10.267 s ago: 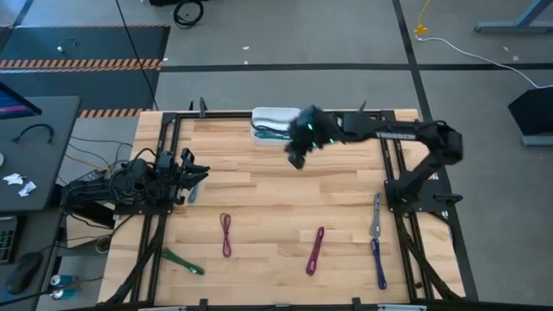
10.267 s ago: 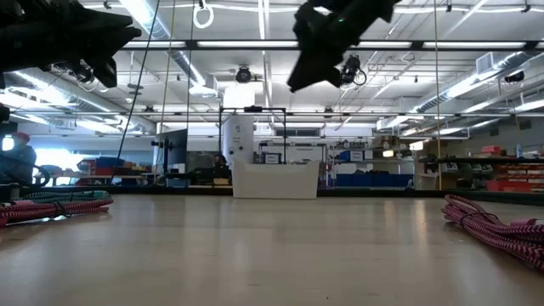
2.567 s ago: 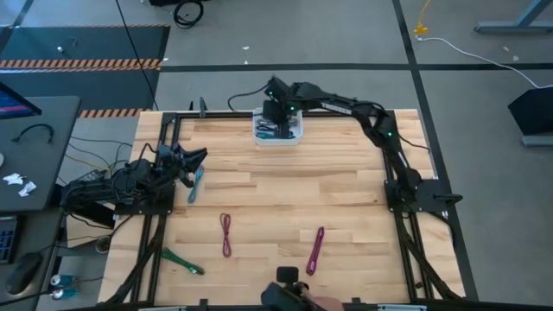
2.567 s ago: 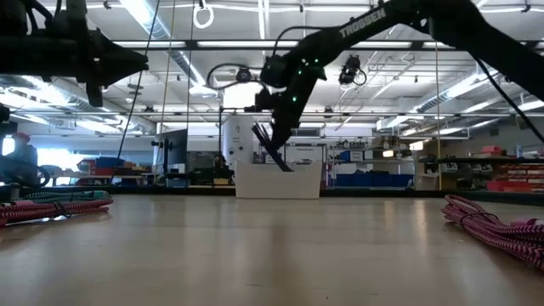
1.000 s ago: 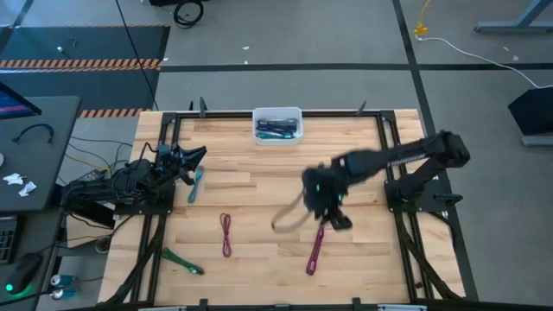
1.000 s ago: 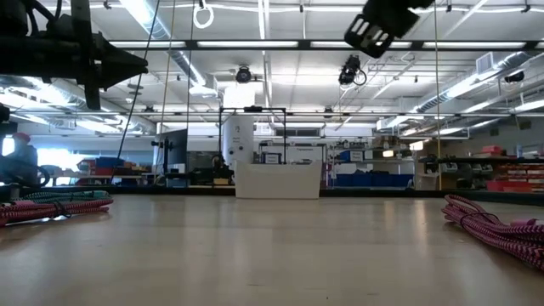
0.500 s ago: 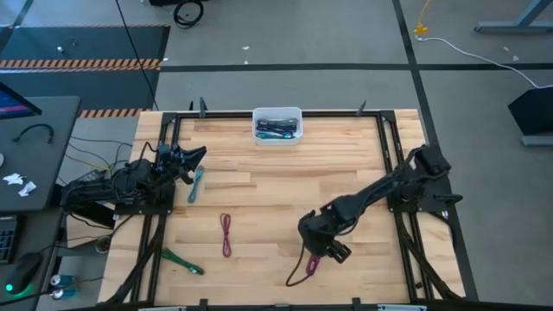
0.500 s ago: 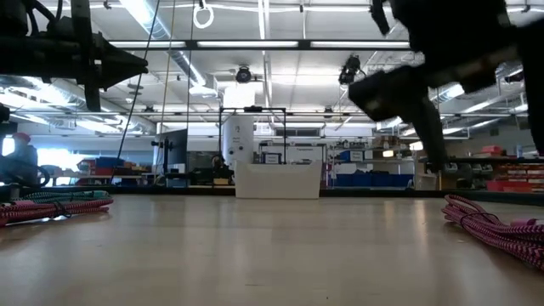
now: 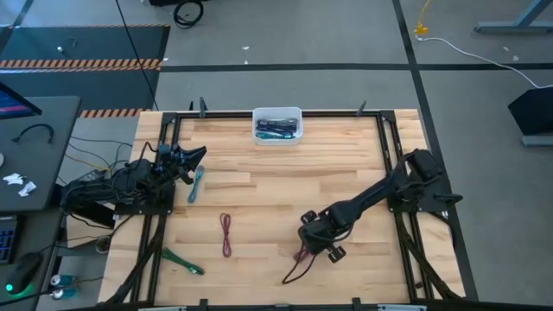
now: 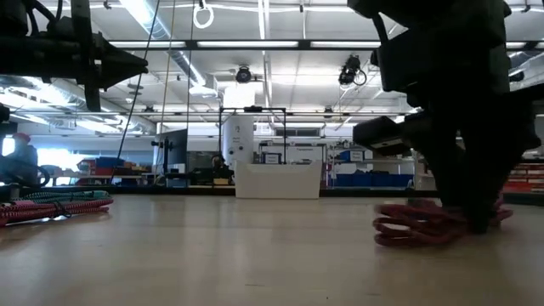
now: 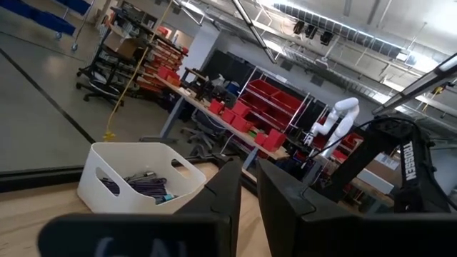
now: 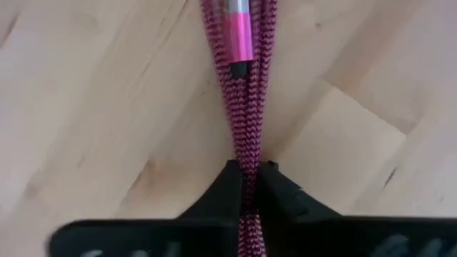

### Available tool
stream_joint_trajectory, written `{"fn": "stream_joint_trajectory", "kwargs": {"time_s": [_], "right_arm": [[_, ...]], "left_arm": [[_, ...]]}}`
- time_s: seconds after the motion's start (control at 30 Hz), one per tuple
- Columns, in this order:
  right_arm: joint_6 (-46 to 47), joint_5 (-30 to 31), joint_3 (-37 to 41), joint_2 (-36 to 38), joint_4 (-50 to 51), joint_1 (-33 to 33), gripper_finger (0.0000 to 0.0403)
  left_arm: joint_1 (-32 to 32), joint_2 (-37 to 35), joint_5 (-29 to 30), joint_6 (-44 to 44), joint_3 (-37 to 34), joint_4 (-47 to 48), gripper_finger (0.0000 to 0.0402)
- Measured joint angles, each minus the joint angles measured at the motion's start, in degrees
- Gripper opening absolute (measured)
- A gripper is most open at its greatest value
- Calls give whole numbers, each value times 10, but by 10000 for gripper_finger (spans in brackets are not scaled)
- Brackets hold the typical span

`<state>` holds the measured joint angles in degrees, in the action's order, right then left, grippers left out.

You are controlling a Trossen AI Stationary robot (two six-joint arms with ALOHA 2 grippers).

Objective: Pick and place USB-C Cables
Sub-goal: Put the right pink charger cable into the white bin

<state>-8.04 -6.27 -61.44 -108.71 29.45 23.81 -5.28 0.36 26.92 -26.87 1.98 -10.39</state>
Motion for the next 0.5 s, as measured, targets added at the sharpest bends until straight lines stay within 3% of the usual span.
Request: {"fn": "stream_joint_trajectory", "kwargs": {"time_s": [0.23, 0.37, 0.5], "right_arm": [[180, 15, 4, 99, 37, -48, 20], [231, 7, -19, 166, 59, -144, 20], [207, 5, -87, 208, 13, -276, 20]], "left_arm": [[0, 0, 0, 0, 0, 0, 49], [0, 0, 0, 0, 0, -2, 50], [0, 0, 0, 0, 0, -1, 52]]}}
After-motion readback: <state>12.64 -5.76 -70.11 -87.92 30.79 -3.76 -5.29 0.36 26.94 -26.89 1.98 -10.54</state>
